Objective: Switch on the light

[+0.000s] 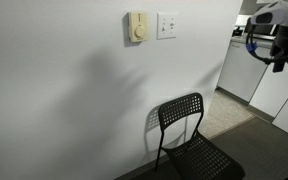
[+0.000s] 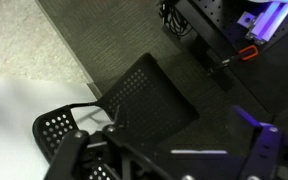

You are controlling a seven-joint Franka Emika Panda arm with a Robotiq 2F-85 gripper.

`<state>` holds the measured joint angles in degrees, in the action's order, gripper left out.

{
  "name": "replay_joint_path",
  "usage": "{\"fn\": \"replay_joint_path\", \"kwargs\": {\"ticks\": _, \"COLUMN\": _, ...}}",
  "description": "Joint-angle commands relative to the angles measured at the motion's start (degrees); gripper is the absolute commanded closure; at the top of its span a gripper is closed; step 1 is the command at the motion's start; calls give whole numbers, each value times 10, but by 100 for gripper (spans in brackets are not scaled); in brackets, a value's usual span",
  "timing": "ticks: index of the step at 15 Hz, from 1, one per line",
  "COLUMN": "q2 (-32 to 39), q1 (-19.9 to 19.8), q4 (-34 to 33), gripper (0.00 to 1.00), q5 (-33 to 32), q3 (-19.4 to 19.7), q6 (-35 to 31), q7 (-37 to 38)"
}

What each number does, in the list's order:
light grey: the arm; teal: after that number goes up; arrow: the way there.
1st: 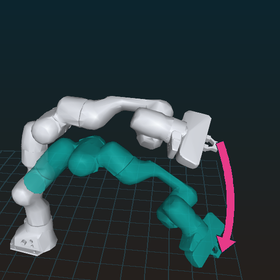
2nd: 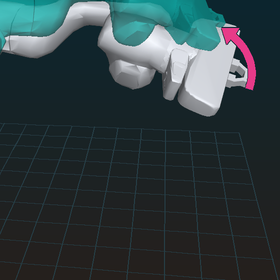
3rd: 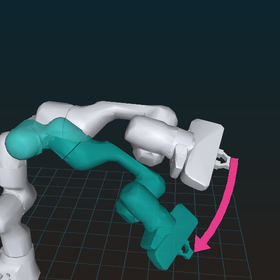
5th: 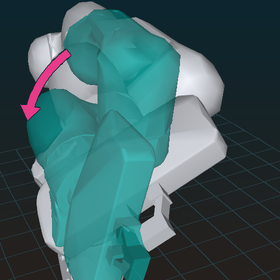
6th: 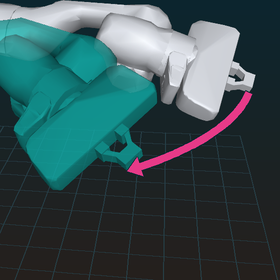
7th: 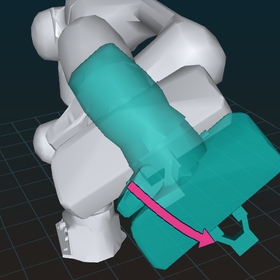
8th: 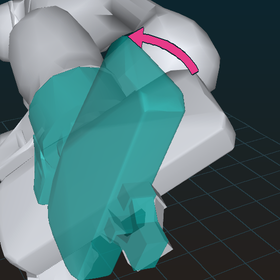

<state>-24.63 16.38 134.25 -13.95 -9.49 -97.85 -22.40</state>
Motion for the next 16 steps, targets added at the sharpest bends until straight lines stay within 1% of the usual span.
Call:
{"fn": "replay_joint_path", "kwargs": {"ticks": 1, "q2": 76, "q1": 5, "q4": -63, "gripper": 0, "q5": -61, "q3": -9, "q6": -34, "q7": -67}}
{"fn": "replay_joint_path", "kwargs": {"ticks": 4, "q2": 113, "q1": 8, "q4": -100, "gripper": 0, "q5": -108, "q3": -18, "q6": -74, "q7": -119}}
{"fn": "replay_joint_path", "kwargs": {"ticks": 6, "q2": 129, "q1": 9, "q4": -121, "gripper": 0, "q5": -127, "q3": -24, "q6": -105, "q7": -159}}
{"fn": "replay_joint_path", "kwargs": {"ticks": 8, "q2": 126, "q1": 14, "q4": -125, "gripper": 0, "q5": -119, "q3": -25, "q6": -127, "q7": -217}}
{"fn": "replay_joint_path", "kwargs": {"ticks": 9, "q2": 120, "q1": 6, "q4": -113, "gripper": 0, "q5": -115, "q3": -30, "q6": -112, "q7": -169}}
{"fn": "replay_joint_path", "kwargs": {"ticks": 10, "q2": 121, "q1": 8, "q4": -118, "gripper": 0, "q5": -115, "q3": -31, "q6": -117, "q7": -187}}
{"fn": "replay_joint_path", "kwargs": {"ticks": 12, "q2": 121, "q1": 9, "q4": -122, "gripper": 0, "q5": -115, "q3": -32, "q6": -119, "q7": -200}}
{"fn": "replay_joint_path", "kwargs": {"ticks": 14, "q2": 124, "q1": 4, "q4": -121, "gripper": 0, "q5": -133, "q3": -33, "q6": -119, "q7": -181}}
{"fn": "replay_joint_path", "kwargs": {"ticks": 16, "q2": 143, "q1": -4, "q4": -140, "gripper": 0, "q5": -147, "q3": -29, "q6": -137, "q7": -163}}
